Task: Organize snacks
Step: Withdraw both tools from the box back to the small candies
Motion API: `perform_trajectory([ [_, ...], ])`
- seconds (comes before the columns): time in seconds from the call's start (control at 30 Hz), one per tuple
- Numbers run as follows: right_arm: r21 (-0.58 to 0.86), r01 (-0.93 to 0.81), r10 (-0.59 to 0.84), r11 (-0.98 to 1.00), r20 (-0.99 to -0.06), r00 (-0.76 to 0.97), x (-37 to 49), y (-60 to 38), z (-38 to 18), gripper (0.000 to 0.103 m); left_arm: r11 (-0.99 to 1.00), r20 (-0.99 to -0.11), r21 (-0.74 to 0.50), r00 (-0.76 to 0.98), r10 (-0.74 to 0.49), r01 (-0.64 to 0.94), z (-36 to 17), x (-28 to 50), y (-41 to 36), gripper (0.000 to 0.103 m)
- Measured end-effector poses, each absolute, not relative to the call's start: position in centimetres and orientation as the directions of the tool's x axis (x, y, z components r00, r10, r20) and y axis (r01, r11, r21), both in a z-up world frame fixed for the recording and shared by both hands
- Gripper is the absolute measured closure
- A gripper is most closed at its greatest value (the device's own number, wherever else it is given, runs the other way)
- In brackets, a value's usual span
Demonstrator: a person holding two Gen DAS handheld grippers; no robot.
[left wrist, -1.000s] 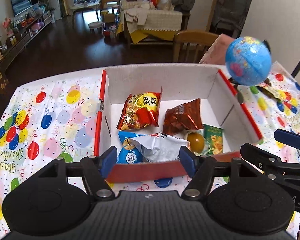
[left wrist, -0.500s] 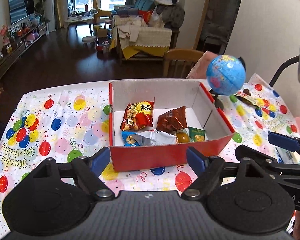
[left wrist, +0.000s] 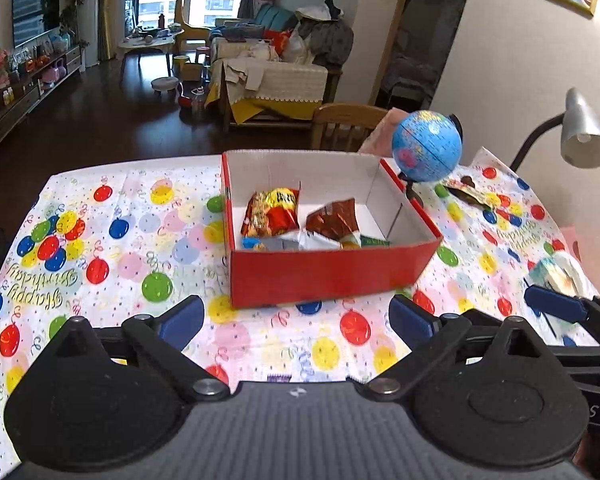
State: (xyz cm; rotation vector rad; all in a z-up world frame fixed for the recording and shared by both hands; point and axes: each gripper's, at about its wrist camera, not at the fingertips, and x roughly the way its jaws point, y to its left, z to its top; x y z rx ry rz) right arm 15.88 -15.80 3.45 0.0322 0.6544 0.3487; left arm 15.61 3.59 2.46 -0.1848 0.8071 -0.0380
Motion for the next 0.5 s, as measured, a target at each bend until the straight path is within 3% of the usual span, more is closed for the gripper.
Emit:
perform_trajectory([
  [0.5,0.115,-0.289,0.286,0.950,-0.688,0.667,11.4,-15.6,-4.0,0.010,0.989,-0.811,-0.120,0.583,-0.046,-0.089,-4.2,13.3,3.6,0.003],
])
